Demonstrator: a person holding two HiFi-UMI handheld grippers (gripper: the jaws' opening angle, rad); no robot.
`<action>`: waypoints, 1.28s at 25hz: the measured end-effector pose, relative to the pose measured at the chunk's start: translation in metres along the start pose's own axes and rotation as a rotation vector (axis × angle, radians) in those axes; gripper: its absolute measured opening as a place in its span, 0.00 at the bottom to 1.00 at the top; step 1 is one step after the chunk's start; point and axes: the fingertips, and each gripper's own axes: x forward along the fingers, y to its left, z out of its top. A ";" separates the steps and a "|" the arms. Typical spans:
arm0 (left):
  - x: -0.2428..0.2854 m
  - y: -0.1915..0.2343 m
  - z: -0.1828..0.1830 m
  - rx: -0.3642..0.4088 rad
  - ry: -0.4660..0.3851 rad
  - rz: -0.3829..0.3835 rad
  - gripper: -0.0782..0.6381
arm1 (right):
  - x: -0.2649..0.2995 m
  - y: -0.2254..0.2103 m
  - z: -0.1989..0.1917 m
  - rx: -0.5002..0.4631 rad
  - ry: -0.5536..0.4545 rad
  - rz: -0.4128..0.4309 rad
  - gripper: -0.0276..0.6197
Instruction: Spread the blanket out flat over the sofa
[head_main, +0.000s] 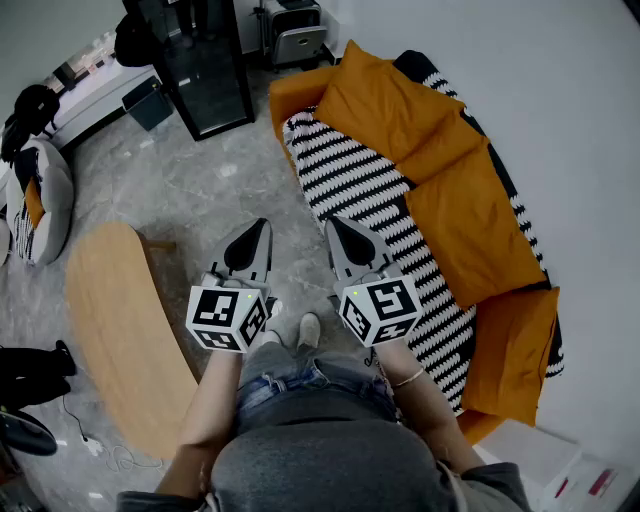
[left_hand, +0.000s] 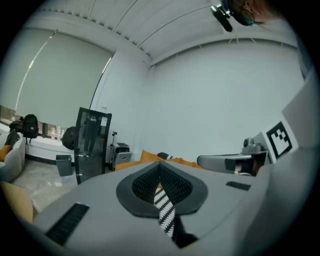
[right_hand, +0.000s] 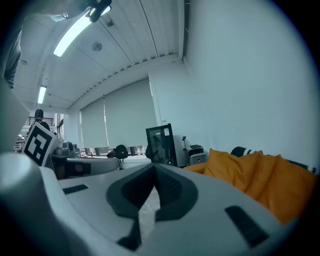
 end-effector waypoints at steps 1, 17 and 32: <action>0.001 0.000 0.000 0.001 0.001 0.001 0.13 | 0.001 -0.001 -0.001 0.000 0.001 0.001 0.05; 0.024 0.007 -0.007 0.067 0.036 0.046 0.13 | 0.010 -0.029 -0.008 0.062 0.031 0.009 0.06; 0.095 0.074 -0.003 -0.013 0.051 0.056 0.13 | 0.084 -0.053 -0.005 0.062 0.066 0.006 0.06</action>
